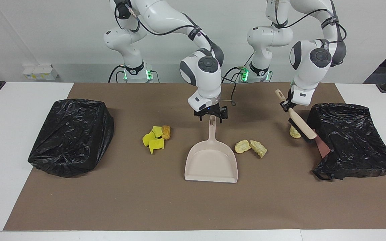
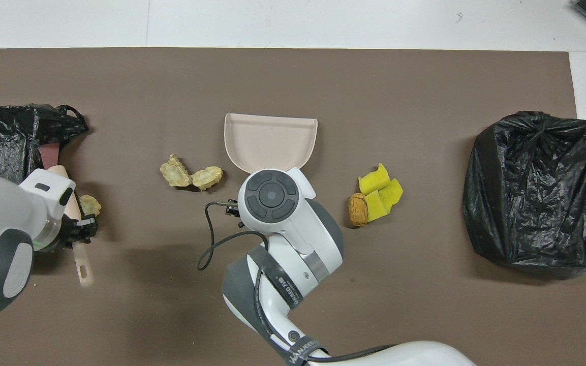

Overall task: Sweep and dump trash in bin
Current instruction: 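Grasp the dustpan handle with the right gripper while the left gripper positions the brush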

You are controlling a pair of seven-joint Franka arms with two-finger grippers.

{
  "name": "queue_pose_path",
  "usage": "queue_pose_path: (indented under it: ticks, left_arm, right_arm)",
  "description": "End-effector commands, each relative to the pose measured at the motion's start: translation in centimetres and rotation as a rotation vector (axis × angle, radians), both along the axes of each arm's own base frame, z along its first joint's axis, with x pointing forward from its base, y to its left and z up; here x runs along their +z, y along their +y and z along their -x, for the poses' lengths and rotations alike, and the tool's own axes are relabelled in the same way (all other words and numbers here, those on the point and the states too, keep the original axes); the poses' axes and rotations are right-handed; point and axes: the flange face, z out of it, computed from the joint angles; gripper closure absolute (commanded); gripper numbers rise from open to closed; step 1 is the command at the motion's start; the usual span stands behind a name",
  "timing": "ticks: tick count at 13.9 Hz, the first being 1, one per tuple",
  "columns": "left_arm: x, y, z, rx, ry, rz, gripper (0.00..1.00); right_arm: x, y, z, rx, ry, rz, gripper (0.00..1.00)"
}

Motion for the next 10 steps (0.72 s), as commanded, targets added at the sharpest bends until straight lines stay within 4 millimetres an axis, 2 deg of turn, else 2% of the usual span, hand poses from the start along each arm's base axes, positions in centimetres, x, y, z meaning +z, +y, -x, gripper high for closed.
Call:
queue_pose_path:
  ticks: [1,2,3,4,5,7,8,9,10]
  left_arm:
    - [0.2,2.9,1.5,-0.035,-0.015,-0.012,1.00]
    - [-0.2,4.2,1.9,-0.052,-0.014,-0.006,1.00]
    - [-1.6,4.3,2.7,-0.075,0.000,0.000,1.00]
    - [-2.9,4.2,3.2,-0.085,-0.018,0.004,1.00]
    - [-4.1,3.7,3.6,-0.100,-0.027,0.007,1.00]
    - [-4.5,2.2,3.5,-0.128,-0.033,0.009,1.00]
    - [-4.5,0.3,3.3,-0.155,-0.037,0.020,1.00]
    - [-4.4,-1.2,3.1,-0.160,-0.052,0.052,1.00]
    - [-4.7,-3.2,3.0,-0.166,-0.059,0.097,1.00]
  right_arm:
    - [0.0,-0.8,-1.1,0.020,-0.027,-0.018,0.00]
    - [-0.3,-1.2,-1.2,0.031,-0.028,-0.014,0.00]
    - [-0.5,-1.4,-1.3,0.047,-0.027,-0.008,0.00]
    - [-1.0,-1.0,-1.0,0.058,-0.024,-0.001,0.15]
    - [-1.3,-0.9,-1.0,0.064,-0.027,0.007,0.25]
    - [-0.5,-0.9,-1.4,0.082,-0.049,0.028,0.49]
    - [-0.2,-1.1,-1.9,0.084,-0.060,0.036,0.66]
    - [-0.1,-1.1,-1.9,0.087,-0.068,0.043,0.98]
    - [0.0,-1.0,-1.8,0.082,-0.069,0.048,1.00]
